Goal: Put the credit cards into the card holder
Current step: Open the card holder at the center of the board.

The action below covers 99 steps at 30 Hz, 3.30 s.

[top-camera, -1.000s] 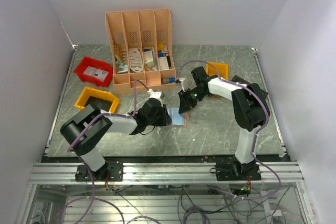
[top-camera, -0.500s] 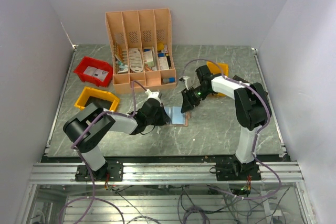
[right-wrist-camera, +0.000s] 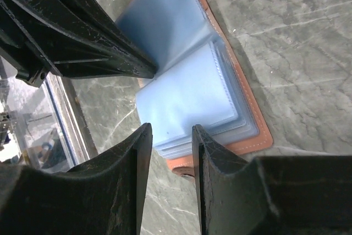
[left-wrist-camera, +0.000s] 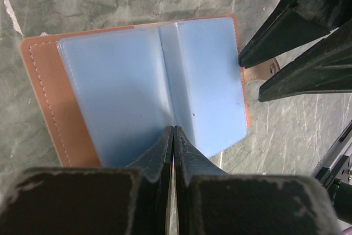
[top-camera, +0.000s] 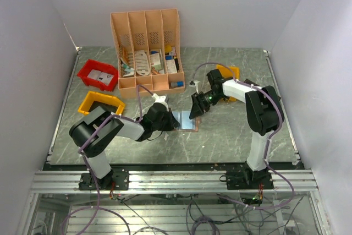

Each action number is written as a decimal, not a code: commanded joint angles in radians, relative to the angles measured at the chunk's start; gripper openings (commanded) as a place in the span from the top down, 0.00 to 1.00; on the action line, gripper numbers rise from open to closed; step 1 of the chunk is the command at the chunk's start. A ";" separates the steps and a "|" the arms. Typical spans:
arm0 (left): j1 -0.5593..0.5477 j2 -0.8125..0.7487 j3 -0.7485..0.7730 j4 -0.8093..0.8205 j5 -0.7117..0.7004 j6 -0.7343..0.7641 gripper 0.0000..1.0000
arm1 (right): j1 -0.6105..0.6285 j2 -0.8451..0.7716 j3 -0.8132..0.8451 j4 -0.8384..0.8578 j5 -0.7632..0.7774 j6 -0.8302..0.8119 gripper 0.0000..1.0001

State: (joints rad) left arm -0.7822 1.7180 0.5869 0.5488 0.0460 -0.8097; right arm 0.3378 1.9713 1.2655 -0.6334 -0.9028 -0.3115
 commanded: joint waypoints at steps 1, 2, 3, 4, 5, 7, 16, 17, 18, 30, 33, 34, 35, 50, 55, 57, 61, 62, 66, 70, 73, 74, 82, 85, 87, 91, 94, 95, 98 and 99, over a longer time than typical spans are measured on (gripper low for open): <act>0.004 0.052 -0.025 -0.022 0.030 0.021 0.90 | 0.012 0.039 -0.004 -0.002 -0.041 0.013 0.65; 0.003 0.054 -0.025 -0.024 0.031 0.021 0.90 | 0.014 0.043 -0.002 -0.003 -0.036 0.015 0.65; 0.004 0.054 -0.027 -0.024 0.032 0.017 0.90 | 0.014 0.043 0.003 -0.008 -0.029 0.012 0.64; 0.004 0.053 -0.030 -0.023 0.030 0.015 0.91 | 0.013 0.043 0.004 -0.010 -0.019 0.011 0.64; 0.004 0.052 -0.033 -0.024 0.028 0.015 0.91 | 0.013 0.043 0.004 -0.006 -0.013 0.014 0.61; 0.005 0.056 -0.037 -0.023 0.026 0.014 0.91 | 0.012 0.033 -0.004 0.005 -0.012 0.020 0.57; 0.007 0.073 -0.045 -0.006 0.034 0.004 0.91 | -0.019 -0.006 -0.007 -0.007 0.028 0.008 0.56; 0.007 0.074 -0.043 -0.005 0.038 0.004 0.91 | -0.019 -0.001 0.001 -0.015 0.028 0.004 0.56; 0.007 0.075 -0.044 -0.002 0.039 0.002 0.91 | -0.019 0.009 0.004 -0.020 0.026 0.001 0.56; 0.007 0.095 -0.050 0.056 0.074 -0.011 0.91 | 0.006 0.042 -0.002 -0.006 -0.032 0.019 0.56; 0.007 0.099 -0.056 0.072 0.082 -0.015 0.91 | 0.013 0.043 0.004 -0.009 -0.048 0.022 0.56; 0.008 0.100 -0.060 0.080 0.085 -0.017 0.91 | 0.013 0.043 0.006 -0.010 -0.050 0.020 0.56; 0.008 0.102 -0.060 0.088 0.087 -0.019 0.91 | 0.014 0.043 0.006 -0.006 -0.055 0.023 0.56; 0.015 0.126 -0.117 0.300 0.142 -0.089 0.85 | 0.038 0.111 -0.022 0.168 -0.288 0.183 0.55; 0.045 0.059 -0.213 0.420 0.140 -0.124 0.71 | 0.038 0.107 -0.066 0.311 -0.421 0.303 0.55; 0.054 0.015 -0.245 0.439 0.140 -0.125 0.66 | 0.039 0.097 -0.085 0.374 -0.451 0.345 0.55; 0.057 -0.077 -0.285 0.421 0.135 -0.106 0.62 | 0.053 0.090 -0.106 0.436 -0.441 0.403 0.55; 0.057 -0.110 -0.300 0.419 0.130 -0.101 0.63 | 0.060 0.093 -0.106 0.439 -0.427 0.405 0.55; 0.057 -0.220 -0.361 0.430 0.128 -0.077 0.67 | 0.096 0.110 -0.109 0.488 -0.421 0.458 0.55; 0.050 -0.307 -0.374 0.440 0.176 -0.038 0.78 | 0.136 0.099 -0.137 0.621 -0.431 0.575 0.60; 0.025 -0.358 -0.361 0.399 0.177 0.018 0.83 | 0.150 0.106 -0.106 0.546 -0.396 0.511 0.62; 0.015 -0.371 -0.347 0.376 0.169 0.035 0.83 | 0.150 0.111 -0.081 0.501 -0.369 0.480 0.62; -0.029 -0.286 -0.244 0.286 0.113 0.109 0.84 | 0.150 0.160 -0.009 0.378 -0.280 0.414 0.84; -0.029 -0.211 -0.220 0.291 0.091 0.110 0.85 | 0.150 0.168 0.011 0.326 -0.225 0.371 0.94; -0.028 -0.169 -0.203 0.282 0.064 0.114 0.85 | 0.150 0.171 0.025 0.291 -0.177 0.337 0.97; -0.028 -0.121 -0.175 0.259 0.006 0.110 0.86 | 0.132 0.141 0.048 0.237 -0.078 0.263 0.98; -0.027 -0.115 -0.159 0.208 -0.035 0.109 0.86 | 0.108 0.092 0.047 0.211 -0.016 0.197 0.97; -0.028 -0.117 -0.157 0.193 -0.050 0.107 0.85 | 0.102 0.074 0.049 0.191 0.001 0.161 0.95; -0.028 -0.123 -0.152 0.139 -0.071 0.111 0.84 | 0.090 0.018 0.057 0.105 0.016 0.029 0.90; -0.028 -0.124 -0.152 0.133 -0.069 0.112 0.84 | 0.090 -0.002 0.054 0.085 0.029 -0.008 0.88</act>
State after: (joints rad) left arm -0.8070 1.6016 0.4126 0.7303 0.0437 -0.7280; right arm 0.4397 2.0731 1.2961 -0.4335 -0.9440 -0.1272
